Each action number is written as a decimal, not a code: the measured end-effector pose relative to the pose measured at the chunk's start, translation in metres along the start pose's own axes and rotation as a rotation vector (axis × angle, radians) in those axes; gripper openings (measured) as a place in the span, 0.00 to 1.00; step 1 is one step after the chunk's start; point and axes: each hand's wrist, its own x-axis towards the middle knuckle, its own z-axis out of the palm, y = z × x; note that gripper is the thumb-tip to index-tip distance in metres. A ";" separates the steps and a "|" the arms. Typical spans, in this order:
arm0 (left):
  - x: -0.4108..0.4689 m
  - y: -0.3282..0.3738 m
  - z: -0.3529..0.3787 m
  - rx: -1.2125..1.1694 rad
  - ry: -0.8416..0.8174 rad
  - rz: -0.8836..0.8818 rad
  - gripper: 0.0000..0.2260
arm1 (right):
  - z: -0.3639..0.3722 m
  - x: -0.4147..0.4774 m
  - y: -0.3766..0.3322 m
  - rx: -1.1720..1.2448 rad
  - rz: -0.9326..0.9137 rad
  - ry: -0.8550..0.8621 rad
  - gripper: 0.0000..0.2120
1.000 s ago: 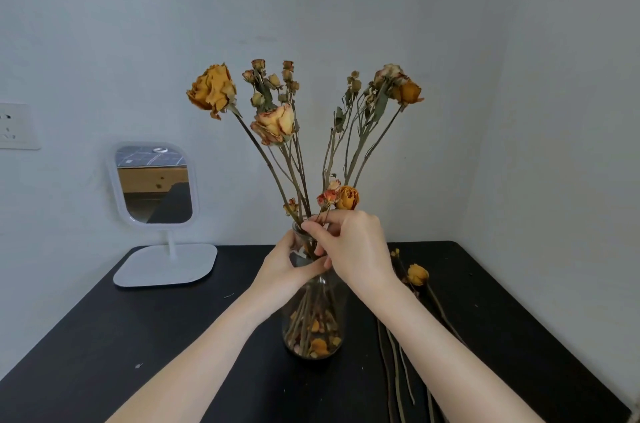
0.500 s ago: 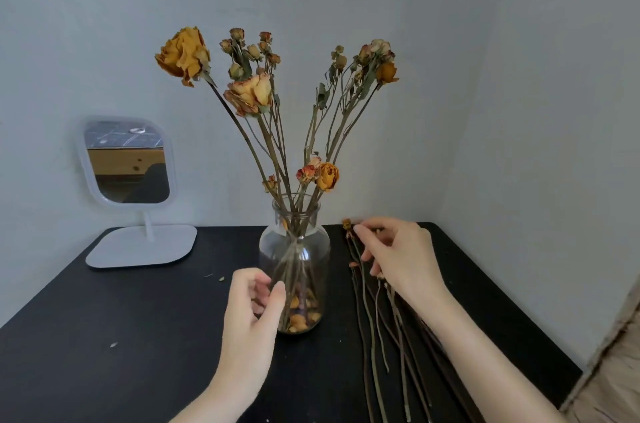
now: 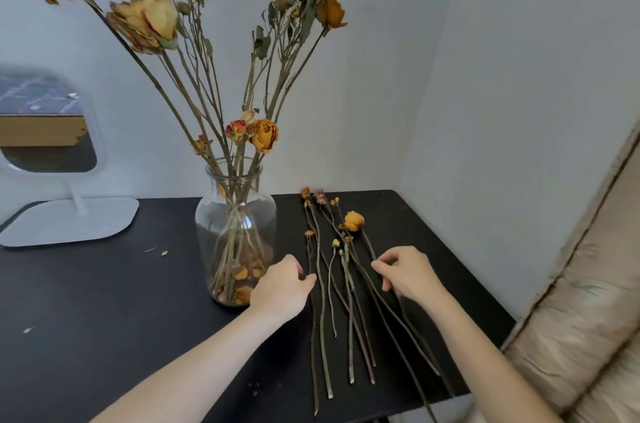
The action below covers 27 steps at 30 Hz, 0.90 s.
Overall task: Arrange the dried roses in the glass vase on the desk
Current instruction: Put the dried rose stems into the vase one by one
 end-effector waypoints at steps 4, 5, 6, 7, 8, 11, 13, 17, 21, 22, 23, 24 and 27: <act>0.010 0.012 0.012 0.137 -0.015 -0.062 0.09 | 0.004 0.005 0.005 -0.043 0.023 -0.074 0.05; 0.010 0.014 0.015 0.156 -0.021 -0.068 0.08 | 0.005 0.007 0.005 -0.062 0.021 -0.089 0.06; 0.010 0.015 0.017 0.163 -0.023 -0.077 0.07 | 0.007 0.008 0.005 -0.077 0.018 -0.103 0.07; 0.011 0.016 0.019 0.161 -0.023 -0.087 0.07 | 0.008 0.009 0.005 -0.088 0.015 -0.112 0.07; 0.011 0.016 0.019 0.155 -0.020 -0.095 0.08 | 0.009 0.011 0.005 -0.098 0.014 -0.116 0.08; 0.011 0.016 0.018 0.119 -0.013 -0.103 0.15 | 0.012 0.015 0.004 -0.121 0.024 -0.114 0.09; 0.009 0.015 0.016 0.085 -0.001 -0.091 0.16 | 0.014 0.016 0.003 -0.119 0.034 -0.105 0.11; -0.005 0.013 0.010 0.046 0.052 -0.010 0.07 | 0.017 0.018 -0.001 -0.120 0.040 -0.095 0.11; -0.019 0.009 0.001 -0.024 0.112 0.074 0.05 | 0.019 0.021 -0.003 -0.123 0.060 -0.081 0.09; -0.022 0.008 -0.003 -0.046 0.129 0.096 0.05 | 0.020 0.021 -0.003 -0.119 0.063 -0.072 0.08; -0.024 0.008 -0.008 -0.067 0.149 0.117 0.05 | 0.020 0.021 -0.003 -0.113 0.062 -0.063 0.08; -0.027 0.008 -0.013 -0.085 0.173 0.141 0.05 | 0.020 0.021 -0.004 -0.105 0.059 -0.051 0.07; -0.036 0.006 -0.027 -0.117 0.256 0.235 0.05 | 0.015 0.019 -0.005 -0.075 0.040 -0.006 0.06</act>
